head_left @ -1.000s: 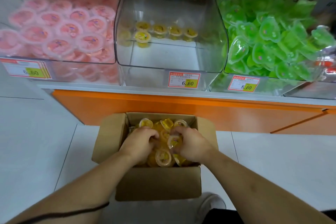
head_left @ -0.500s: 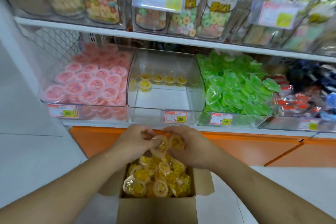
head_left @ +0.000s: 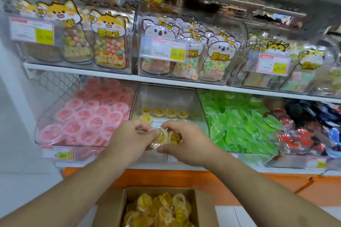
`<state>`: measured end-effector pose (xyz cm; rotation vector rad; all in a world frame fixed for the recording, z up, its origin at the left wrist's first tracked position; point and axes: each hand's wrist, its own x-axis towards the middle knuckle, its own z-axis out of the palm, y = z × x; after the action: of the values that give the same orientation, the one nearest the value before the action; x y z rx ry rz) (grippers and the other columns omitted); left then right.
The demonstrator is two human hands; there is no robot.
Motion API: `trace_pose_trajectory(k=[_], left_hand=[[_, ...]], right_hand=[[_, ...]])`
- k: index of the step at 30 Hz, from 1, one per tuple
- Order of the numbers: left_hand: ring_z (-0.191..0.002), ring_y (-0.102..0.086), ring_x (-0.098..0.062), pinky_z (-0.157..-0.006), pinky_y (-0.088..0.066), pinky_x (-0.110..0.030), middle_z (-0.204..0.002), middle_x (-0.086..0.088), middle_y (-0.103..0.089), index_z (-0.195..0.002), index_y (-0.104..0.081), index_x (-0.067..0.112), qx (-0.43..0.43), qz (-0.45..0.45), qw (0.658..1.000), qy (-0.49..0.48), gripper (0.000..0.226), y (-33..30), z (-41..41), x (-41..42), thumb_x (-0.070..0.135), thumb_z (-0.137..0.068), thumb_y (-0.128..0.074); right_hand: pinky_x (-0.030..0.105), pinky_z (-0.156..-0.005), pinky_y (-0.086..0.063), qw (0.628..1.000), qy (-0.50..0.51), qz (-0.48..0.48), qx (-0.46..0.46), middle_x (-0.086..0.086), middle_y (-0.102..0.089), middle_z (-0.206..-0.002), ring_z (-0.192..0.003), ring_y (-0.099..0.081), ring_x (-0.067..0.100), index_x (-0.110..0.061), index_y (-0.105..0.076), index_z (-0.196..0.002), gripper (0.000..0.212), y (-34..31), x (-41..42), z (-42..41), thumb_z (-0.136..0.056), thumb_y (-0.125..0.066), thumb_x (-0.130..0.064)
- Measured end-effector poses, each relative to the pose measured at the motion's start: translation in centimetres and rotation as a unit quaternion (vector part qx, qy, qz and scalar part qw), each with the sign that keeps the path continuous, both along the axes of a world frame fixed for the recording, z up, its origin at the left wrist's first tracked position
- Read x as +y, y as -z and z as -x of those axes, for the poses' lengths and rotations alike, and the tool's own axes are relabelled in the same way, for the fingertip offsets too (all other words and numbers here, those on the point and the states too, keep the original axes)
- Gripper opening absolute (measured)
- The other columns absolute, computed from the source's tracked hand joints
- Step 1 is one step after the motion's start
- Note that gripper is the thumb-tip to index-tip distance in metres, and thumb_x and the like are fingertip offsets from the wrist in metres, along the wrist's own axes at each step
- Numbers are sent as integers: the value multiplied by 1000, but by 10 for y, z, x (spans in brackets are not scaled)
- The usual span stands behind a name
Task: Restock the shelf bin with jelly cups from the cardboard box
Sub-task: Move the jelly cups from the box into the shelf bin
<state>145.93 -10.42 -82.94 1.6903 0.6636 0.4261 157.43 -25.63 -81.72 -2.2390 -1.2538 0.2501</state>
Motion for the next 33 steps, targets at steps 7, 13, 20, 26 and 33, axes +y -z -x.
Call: trace_pose_trajectory(k=[7,13,20,26,33], left_hand=[[-140,-47,-14,-114,-38,-29,-154,8,-48,-153,-48,24,57,-397,913,71,56,8,-11,27,41,-101,-59],[-158,-20,-20,-122,-30,-46,-170,1,-26,-159,-38,17,72,-546,826,117,64,42,-16,69,41,-101,-51],[-159,-16,-22,-124,-23,-45,-170,-4,-23,-161,-32,12,113,-559,811,130,72,53,-17,75,50,-101,-38],[-160,-3,-14,-129,-13,-39,-173,2,-11,-165,-21,17,140,-559,804,147,84,44,-13,72,60,-93,-10],[-159,5,-10,-130,-11,-41,-174,5,-6,-163,-30,20,146,-551,807,152,82,43,-11,72,62,-94,-10]], right_hand=[[27,-104,-46,997,45,69,-4,-8,-66,-136,-125,-58,14,-28,-66,-137,56,41,46,-63,-87,-80,-50],[31,-107,-45,976,50,211,-17,3,-57,-150,-136,-53,23,-27,-55,-149,69,86,71,-100,-91,-71,-60],[39,-108,-47,961,45,268,-50,5,-48,-147,-134,-51,27,-27,-40,-154,84,84,71,-105,-84,-77,-57],[33,-114,-40,976,53,202,-67,-3,-51,-151,-140,-48,21,-28,-57,-144,59,74,54,-92,-89,-64,-46],[39,-127,-24,955,20,292,-48,-14,-25,-171,-157,-24,17,-33,-34,-161,74,74,50,-92,-97,-41,-69]])
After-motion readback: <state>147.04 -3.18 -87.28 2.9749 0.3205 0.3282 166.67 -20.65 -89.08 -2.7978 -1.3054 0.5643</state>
